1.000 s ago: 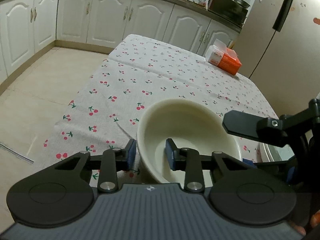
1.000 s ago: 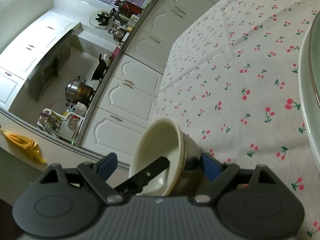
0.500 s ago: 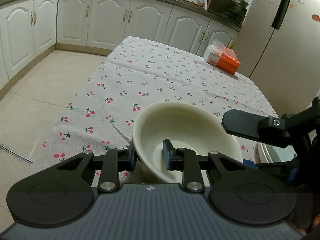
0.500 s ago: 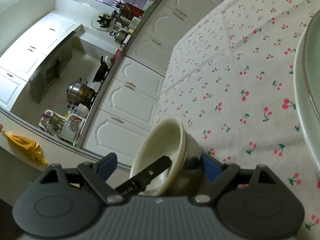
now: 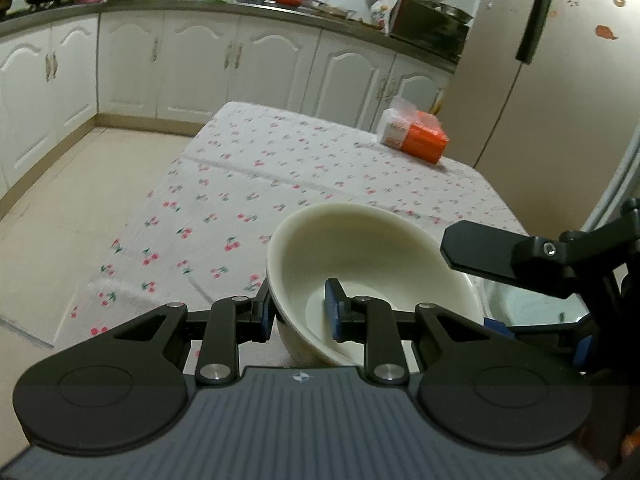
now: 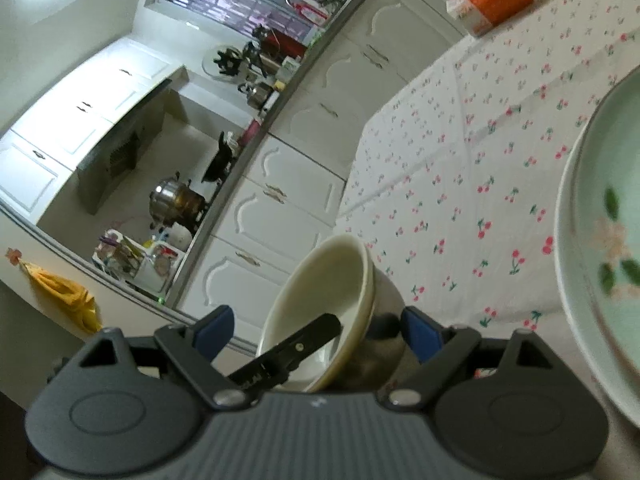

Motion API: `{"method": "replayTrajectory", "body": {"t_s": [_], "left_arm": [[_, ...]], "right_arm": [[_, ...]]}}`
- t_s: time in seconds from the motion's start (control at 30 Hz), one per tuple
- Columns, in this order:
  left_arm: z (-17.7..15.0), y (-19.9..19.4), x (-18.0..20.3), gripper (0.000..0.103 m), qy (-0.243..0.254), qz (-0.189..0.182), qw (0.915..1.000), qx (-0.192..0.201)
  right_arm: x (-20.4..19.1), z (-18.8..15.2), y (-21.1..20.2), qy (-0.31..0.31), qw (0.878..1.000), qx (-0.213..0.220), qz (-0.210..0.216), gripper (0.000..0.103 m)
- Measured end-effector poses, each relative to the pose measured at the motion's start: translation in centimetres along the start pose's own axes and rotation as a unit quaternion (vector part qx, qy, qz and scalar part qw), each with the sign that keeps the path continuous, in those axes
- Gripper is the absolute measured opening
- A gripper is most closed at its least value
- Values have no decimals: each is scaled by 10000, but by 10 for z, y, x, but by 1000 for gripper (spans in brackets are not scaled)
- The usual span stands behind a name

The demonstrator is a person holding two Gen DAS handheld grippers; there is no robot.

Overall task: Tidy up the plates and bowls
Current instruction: 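Carry the nested bowls onto the teal plate and lower them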

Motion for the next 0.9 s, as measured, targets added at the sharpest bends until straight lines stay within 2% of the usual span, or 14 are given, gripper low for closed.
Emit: {"method": "replayTrajectory", "body": {"t_s": [0.17,0.53,0.73,0.9], "left_arm": [[13,-6,27,28,235,-200,9994,159],[29,-1,118,28,777,-982,9917,275],[18,17,160,28,1014,-1224,9873,72],[4,36,180,28,1118,-1307,9850,-159]], "right_arm": [[-2,11,-28,-6,9996,290,53,91],[12,45,-112,60,9916,1289,-53,93],[35,56,-150,249,9841,1752,-170,94],[64,61,-160,483,9814,1833,-310,94]]}}
Point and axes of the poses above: each gripper's, at about its wrist camera, not at the fingertips, and y roughly the way its jaws point, x to its right, z to its top, the point moved 10 cm from there along y, roughly the way its jaws point, and after that the axes turned 7 degrees about y, right-handed, at the moved point
